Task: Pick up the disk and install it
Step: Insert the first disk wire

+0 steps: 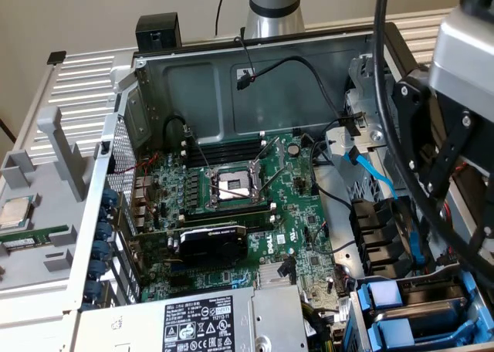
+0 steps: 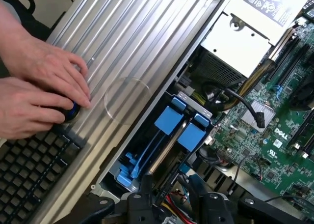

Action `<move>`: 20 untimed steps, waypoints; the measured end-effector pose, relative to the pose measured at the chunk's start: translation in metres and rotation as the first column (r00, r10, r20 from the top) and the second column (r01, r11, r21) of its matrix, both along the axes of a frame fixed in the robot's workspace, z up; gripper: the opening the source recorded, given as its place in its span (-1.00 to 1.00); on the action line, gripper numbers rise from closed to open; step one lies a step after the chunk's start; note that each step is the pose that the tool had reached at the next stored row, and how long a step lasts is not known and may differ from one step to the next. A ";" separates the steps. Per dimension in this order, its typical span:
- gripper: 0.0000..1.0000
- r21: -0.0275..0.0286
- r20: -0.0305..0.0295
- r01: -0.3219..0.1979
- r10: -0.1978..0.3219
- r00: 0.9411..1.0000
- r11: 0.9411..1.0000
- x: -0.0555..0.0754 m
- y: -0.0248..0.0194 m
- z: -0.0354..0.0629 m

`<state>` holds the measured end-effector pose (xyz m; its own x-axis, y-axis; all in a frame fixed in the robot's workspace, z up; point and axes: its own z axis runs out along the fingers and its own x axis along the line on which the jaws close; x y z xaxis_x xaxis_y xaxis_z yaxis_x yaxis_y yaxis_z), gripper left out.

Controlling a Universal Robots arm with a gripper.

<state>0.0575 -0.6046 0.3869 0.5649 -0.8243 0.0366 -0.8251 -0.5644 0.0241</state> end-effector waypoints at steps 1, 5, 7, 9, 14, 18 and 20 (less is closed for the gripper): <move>-0.14 0.001 0.000 0.005 -0.005 1.000 1.000 0.000 -0.0002 -0.0011; -0.14 0.005 0.000 0.022 -0.022 1.000 1.000 0.002 -0.0004 -0.0033; -0.14 0.007 0.000 0.037 -0.037 0.999 0.999 0.002 -0.0004 -0.0043; -0.14 0.010 0.000 0.057 -0.057 0.998 0.998 0.002 -0.0004 -0.0053; -0.14 0.020 -0.001 0.099 -0.099 0.995 0.995 0.002 -0.0004 -0.0076; -0.14 0.027 -0.001 0.127 -0.127 0.992 0.991 0.002 -0.0004 -0.0098; -0.14 0.028 -0.001 0.136 -0.136 0.991 0.990 0.003 -0.0005 -0.0109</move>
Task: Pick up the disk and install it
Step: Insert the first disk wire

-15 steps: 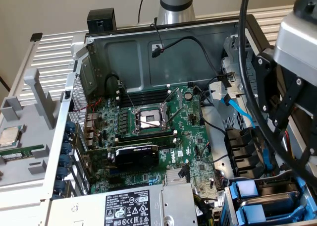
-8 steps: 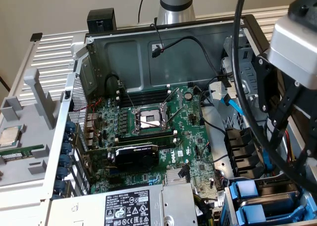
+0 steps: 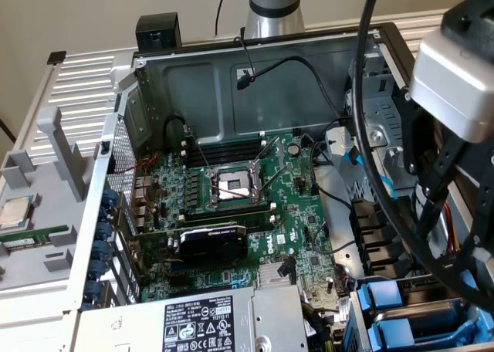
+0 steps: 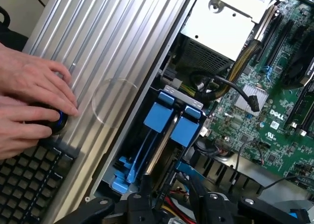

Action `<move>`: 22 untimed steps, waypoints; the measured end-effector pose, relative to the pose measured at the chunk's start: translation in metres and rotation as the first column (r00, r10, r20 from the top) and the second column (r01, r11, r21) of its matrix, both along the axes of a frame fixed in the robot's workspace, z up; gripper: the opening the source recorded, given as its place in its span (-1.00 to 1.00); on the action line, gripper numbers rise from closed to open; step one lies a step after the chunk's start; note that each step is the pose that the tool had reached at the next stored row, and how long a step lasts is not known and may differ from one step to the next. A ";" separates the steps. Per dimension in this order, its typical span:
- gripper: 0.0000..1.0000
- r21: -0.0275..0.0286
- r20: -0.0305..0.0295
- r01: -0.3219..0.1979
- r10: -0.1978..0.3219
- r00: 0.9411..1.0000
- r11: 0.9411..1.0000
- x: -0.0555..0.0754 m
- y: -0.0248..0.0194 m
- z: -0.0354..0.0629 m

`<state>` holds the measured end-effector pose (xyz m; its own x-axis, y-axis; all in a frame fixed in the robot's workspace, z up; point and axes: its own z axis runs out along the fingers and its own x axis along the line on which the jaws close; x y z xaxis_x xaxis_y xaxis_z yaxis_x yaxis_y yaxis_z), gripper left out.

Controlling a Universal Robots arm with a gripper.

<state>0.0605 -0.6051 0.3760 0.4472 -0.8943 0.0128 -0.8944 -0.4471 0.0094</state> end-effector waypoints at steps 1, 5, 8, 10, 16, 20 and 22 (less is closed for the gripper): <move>-0.14 0.001 0.000 0.005 -0.005 1.000 1.000 0.000 -0.0001 -0.0007; -0.14 0.003 0.000 0.020 -0.020 1.000 1.000 0.000 -0.0002 -0.0022; -0.14 0.010 0.000 0.033 -0.033 0.999 0.999 0.000 -0.0008 -0.0032; -0.14 0.014 0.000 0.042 -0.042 0.999 0.999 0.000 -0.0014 -0.0036; -0.14 0.024 -0.001 0.051 -0.051 0.999 0.998 0.002 -0.0075 -0.0046; -0.14 0.048 -0.002 0.054 -0.054 0.999 0.997 0.002 -0.0111 -0.0057; -0.14 0.059 -0.003 0.055 -0.055 0.998 0.997 0.002 -0.0128 -0.0059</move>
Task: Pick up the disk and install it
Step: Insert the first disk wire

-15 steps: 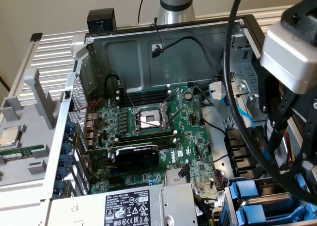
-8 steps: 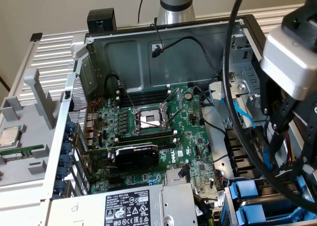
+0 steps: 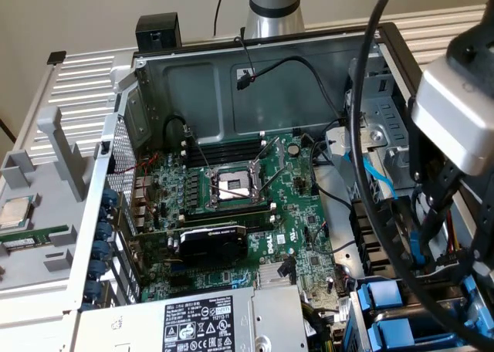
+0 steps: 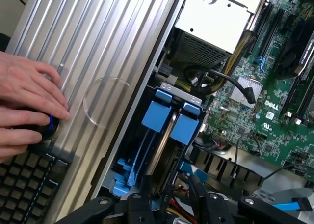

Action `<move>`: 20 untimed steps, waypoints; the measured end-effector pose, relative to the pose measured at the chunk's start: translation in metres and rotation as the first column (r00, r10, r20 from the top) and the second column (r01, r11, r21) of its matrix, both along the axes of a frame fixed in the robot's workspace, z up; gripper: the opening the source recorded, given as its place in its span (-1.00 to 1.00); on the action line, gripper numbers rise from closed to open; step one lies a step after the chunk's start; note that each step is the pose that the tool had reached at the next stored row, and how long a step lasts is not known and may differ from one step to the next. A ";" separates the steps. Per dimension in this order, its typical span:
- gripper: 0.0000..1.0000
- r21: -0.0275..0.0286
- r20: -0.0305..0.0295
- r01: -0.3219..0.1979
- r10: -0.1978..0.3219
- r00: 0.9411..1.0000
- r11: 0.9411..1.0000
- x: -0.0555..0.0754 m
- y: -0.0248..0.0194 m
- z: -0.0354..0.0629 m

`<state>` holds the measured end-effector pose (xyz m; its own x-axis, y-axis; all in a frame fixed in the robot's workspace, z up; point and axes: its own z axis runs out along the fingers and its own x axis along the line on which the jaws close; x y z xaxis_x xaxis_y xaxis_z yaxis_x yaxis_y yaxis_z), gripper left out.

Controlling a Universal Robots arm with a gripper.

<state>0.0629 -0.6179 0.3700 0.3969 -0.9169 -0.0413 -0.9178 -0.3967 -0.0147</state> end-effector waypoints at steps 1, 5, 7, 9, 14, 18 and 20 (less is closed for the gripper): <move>-0.14 0.004 0.000 0.001 -0.001 1.000 1.000 0.000 -0.0009 -0.0002; -0.14 0.020 0.000 0.006 -0.006 1.000 1.000 0.001 -0.0043 -0.0011; -0.14 0.030 0.000 0.008 -0.008 1.000 1.000 0.001 -0.0061 -0.0016; -0.14 0.040 0.000 0.010 -0.010 1.000 0.999 0.001 -0.0077 -0.0022; -0.14 0.060 0.000 0.015 -0.015 1.000 0.998 0.001 -0.0100 -0.0043; -0.14 0.066 -0.001 0.023 -0.023 1.000 0.998 0.001 -0.0106 -0.0063; -0.14 0.066 -0.001 0.027 -0.027 1.000 0.997 0.001 -0.0110 -0.0071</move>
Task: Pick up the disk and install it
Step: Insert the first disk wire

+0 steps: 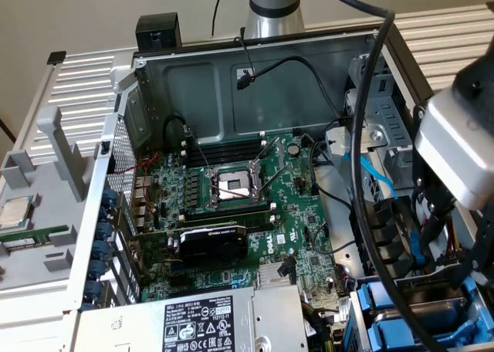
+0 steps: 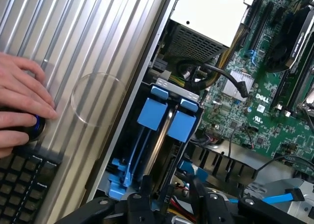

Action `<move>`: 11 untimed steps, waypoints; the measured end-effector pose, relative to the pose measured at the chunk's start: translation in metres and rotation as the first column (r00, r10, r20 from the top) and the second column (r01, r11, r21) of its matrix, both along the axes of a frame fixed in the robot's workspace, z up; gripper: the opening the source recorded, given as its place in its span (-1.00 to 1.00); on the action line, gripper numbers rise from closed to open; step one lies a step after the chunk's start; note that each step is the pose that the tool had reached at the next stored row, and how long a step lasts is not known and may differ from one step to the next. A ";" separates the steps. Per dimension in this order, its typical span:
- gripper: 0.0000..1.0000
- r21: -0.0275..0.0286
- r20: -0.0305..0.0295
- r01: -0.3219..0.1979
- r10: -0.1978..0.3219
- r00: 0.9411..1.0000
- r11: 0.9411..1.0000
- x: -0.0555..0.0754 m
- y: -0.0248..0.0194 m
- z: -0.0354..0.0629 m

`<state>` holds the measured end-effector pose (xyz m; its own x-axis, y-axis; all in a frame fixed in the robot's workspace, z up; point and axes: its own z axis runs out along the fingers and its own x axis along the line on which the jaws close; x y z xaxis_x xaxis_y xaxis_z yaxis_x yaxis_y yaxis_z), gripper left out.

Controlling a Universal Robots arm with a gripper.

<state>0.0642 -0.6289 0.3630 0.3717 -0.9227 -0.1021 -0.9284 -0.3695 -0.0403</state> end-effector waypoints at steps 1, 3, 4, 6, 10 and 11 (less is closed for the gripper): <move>-0.14 0.000 0.000 0.003 -0.003 1.000 1.000 0.000 -0.0003 -0.0005; -0.14 0.002 0.000 0.007 -0.007 1.000 1.000 0.000 -0.0006 -0.0012; -0.14 0.003 0.000 0.009 -0.009 1.000 1.000 0.000 -0.0008 -0.0014; -0.14 0.004 0.000 0.012 -0.012 1.000 1.000 0.000 -0.0009 -0.0018; -0.14 0.005 0.000 0.013 -0.013 1.000 1.000 0.000 -0.0010 -0.0020; -0.14 0.005 0.000 0.013 -0.013 1.000 1.000 0.000 -0.0010 -0.0020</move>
